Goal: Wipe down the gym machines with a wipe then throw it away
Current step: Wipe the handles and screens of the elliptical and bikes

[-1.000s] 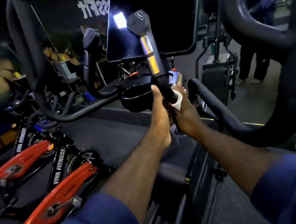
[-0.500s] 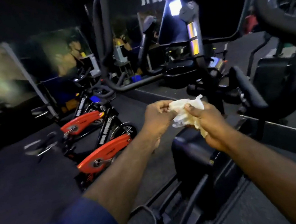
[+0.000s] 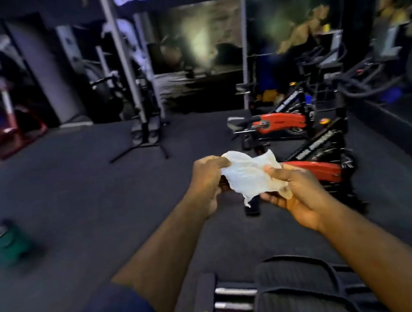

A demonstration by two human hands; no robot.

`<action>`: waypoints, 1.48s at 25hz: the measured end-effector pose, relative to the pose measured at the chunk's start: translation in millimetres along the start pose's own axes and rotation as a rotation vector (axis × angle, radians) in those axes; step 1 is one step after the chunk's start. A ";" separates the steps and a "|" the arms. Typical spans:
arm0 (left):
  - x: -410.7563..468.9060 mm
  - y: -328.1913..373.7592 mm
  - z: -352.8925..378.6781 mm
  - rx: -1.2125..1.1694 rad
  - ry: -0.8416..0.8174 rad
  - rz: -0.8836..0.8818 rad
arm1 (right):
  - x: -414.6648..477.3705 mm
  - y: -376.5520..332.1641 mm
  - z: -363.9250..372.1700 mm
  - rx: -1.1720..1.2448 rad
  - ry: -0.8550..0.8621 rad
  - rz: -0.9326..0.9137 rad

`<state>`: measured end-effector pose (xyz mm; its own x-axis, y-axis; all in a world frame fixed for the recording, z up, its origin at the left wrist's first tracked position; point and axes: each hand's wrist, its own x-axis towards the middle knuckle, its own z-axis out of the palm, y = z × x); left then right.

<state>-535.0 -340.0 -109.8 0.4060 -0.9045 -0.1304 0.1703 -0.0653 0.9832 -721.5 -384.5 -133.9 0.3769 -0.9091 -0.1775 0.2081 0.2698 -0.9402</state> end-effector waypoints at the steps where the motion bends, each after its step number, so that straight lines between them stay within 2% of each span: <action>1: 0.4 -3.1 -49.3 -0.037 0.044 -0.016 | 11.3 19.5 41.9 -0.037 -0.075 0.057; 4: 11.1 -16.6 -207.2 -0.121 0.133 -0.073 | 44.4 85.2 177.2 -0.110 -0.224 0.207; 7: 19.2 -22.6 -338.1 -0.186 0.199 -0.147 | 71.5 141.6 298.2 -0.181 -0.186 0.220; 9: 20.4 -19.5 -403.3 -0.183 0.231 -0.211 | 80.0 170.3 362.0 -0.186 -0.182 0.229; 11: 28.0 -17.5 -456.5 -0.103 0.238 -0.192 | 91.3 193.4 414.2 -0.196 -0.195 0.225; 15: 63.3 -13.5 -515.4 0.118 0.288 -0.104 | 132.8 205.7 466.7 -0.262 -0.154 0.057; 20: 154.3 -19.5 -556.1 0.471 0.232 0.032 | 215.0 211.7 488.3 -0.431 -0.168 -0.125; 23: 224.7 -18.6 -565.8 0.638 0.206 0.022 | 275.9 221.4 496.3 -0.475 -0.138 -0.162; 26: 311.5 -4.0 -559.6 0.842 0.154 0.014 | 350.8 211.1 496.1 -0.453 -0.114 -0.110; 30: 416.7 26.3 -538.5 0.746 0.057 0.051 | 433.1 172.0 473.9 -0.492 -0.083 -0.055; 34: 508.0 47.5 -501.1 0.555 -0.117 0.038 | 505.6 136.6 439.7 -0.911 -0.010 -0.129; 35: 533.2 48.3 -488.6 0.521 -0.154 0.029 | 521.5 129.7 429.6 -0.934 0.022 -0.134; 37: 585.8 48.5 -459.6 0.434 -0.217 -0.006 | 549.8 117.1 410.5 -0.675 0.086 -0.064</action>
<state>123.7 -679.3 -197.1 0.2016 -0.9676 -0.1519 -0.2370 -0.1987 0.9510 -119.4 -722.4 -222.1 0.3041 -0.9461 -0.1118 -0.3915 -0.0171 -0.9200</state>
